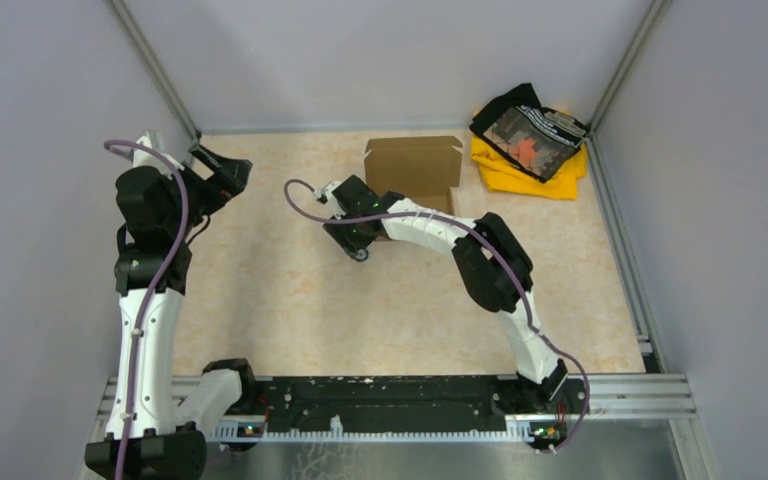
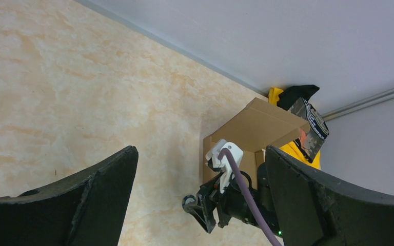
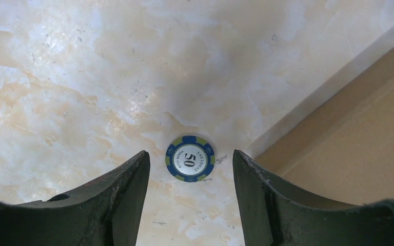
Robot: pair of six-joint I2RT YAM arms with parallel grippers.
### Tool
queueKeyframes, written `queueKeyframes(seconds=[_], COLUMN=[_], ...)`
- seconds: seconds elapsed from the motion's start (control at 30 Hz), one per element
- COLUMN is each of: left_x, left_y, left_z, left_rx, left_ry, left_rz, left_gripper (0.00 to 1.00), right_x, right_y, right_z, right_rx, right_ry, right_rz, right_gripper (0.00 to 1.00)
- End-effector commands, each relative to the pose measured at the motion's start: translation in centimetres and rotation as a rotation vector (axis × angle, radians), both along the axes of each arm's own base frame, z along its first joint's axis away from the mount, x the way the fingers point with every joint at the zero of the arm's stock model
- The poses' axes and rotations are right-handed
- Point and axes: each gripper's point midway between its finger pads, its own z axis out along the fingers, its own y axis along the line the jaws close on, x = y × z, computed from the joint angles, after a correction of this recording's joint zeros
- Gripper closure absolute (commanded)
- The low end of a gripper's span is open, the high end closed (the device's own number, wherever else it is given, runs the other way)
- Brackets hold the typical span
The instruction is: Fold the paper box
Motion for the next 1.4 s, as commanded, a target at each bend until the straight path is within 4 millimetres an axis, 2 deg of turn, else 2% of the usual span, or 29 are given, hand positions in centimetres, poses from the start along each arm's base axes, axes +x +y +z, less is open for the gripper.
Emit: queueKeyframes(seconds=[0.0, 0.3, 0.63, 1.17, 1.37], left_x=[0.4, 0.7, 0.8, 0.7, 0.7], left_y=[0.5, 0.8, 0.7, 0.6, 0.6], left_z=[0.6, 0.6, 0.6, 0.2, 0.0], left_rx=[0.023, 0.028, 0.026, 0.021, 0.019], left_ry=[-0.033, -0.024, -0.027, -0.021, -0.020], left_rz=[0.016, 0.031, 0.026, 0.023, 0.024], left_gripper=[0.01, 0.01, 0.01, 0.01, 0.01], right_x=[-0.1, -0.2, -0.7, -1.0, -0.8], right_y=[1.5, 1.2, 0.7, -0.3, -0.2], right_z=[-0.3, -1.9, -2.9, -2.7, -1.9], right_rx=[0.003, -0.026, -0.045, -0.069, -0.056], right_ry=[0.001, 0.018, 0.038, 0.032, 0.017], right_rz=[0.034, 0.026, 0.024, 0.007, 0.003], right_gripper=[0.40, 0.39, 0.49, 0.59, 0.62])
